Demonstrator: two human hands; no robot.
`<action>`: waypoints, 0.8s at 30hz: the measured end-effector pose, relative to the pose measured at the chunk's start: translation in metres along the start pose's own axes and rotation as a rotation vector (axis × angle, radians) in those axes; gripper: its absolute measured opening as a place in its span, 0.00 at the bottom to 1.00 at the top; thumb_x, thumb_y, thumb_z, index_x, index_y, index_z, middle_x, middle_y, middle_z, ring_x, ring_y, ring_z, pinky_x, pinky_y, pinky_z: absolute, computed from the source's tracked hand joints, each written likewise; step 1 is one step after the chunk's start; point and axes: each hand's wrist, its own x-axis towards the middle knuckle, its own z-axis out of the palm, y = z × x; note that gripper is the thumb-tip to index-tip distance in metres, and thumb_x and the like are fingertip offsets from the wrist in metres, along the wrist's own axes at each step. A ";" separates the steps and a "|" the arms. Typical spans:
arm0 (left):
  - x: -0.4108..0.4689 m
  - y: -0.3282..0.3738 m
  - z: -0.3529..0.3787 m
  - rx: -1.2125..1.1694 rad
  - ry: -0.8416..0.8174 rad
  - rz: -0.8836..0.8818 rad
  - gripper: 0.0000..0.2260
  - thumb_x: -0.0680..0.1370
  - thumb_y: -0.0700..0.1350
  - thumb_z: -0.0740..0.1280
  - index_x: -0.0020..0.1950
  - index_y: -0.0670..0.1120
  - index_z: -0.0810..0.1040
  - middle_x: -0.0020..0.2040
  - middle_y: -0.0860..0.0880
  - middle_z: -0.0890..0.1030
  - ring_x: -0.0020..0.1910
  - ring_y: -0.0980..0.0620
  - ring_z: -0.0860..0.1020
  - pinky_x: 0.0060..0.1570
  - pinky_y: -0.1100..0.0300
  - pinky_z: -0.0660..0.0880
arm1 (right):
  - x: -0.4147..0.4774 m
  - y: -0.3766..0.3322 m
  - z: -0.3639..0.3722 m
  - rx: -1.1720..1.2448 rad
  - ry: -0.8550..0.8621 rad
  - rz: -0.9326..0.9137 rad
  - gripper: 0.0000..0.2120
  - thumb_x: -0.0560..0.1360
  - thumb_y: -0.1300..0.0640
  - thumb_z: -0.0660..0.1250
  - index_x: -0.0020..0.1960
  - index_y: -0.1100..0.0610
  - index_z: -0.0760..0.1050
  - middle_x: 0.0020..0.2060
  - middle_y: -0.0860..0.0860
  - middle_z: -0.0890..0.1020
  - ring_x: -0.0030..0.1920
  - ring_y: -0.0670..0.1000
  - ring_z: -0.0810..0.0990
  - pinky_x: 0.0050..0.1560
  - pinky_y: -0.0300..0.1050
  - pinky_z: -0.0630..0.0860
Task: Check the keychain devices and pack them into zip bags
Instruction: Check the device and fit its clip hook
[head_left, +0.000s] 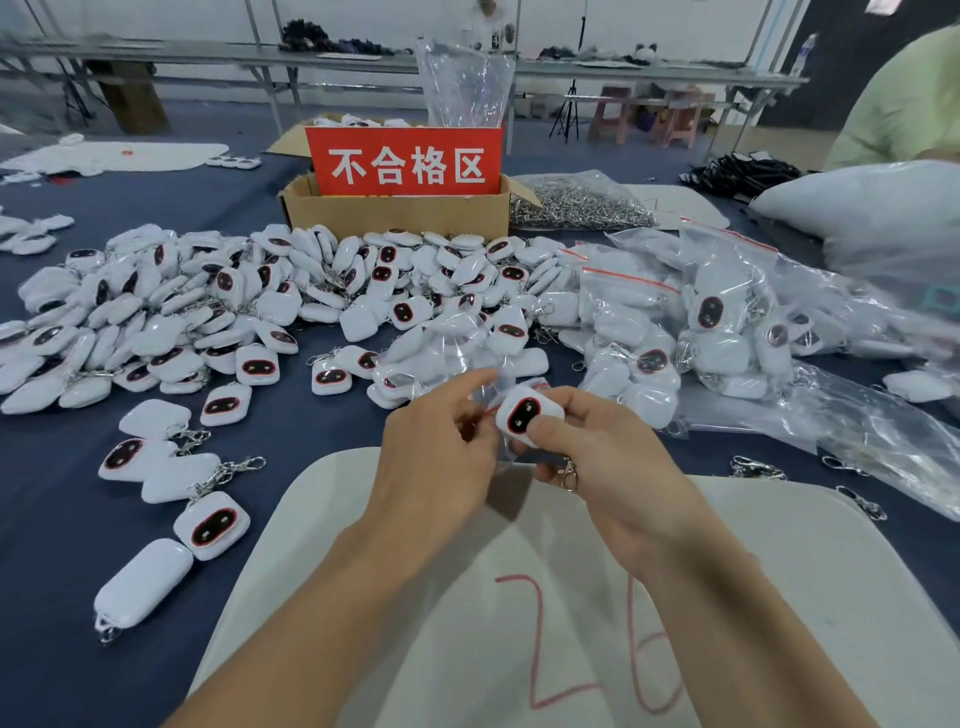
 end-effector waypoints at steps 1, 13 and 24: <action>0.000 0.000 0.000 -0.043 0.003 -0.005 0.17 0.78 0.44 0.72 0.65 0.59 0.81 0.39 0.63 0.84 0.39 0.61 0.82 0.40 0.71 0.75 | -0.001 0.000 0.001 0.000 -0.004 -0.008 0.06 0.81 0.63 0.68 0.55 0.58 0.82 0.46 0.53 0.88 0.41 0.47 0.84 0.35 0.34 0.75; -0.010 0.014 -0.002 0.017 0.154 0.105 0.24 0.75 0.44 0.74 0.69 0.62 0.78 0.46 0.64 0.84 0.40 0.61 0.80 0.51 0.60 0.79 | 0.001 0.009 0.009 -0.256 0.049 -0.219 0.21 0.73 0.68 0.62 0.50 0.46 0.86 0.38 0.50 0.88 0.35 0.51 0.85 0.37 0.45 0.82; -0.013 0.014 -0.004 -0.178 0.125 0.263 0.25 0.74 0.43 0.69 0.69 0.63 0.77 0.49 0.68 0.83 0.43 0.59 0.84 0.42 0.71 0.77 | 0.004 0.014 0.017 -0.385 0.219 -0.330 0.13 0.78 0.63 0.72 0.41 0.46 0.84 0.36 0.42 0.88 0.37 0.41 0.86 0.43 0.41 0.81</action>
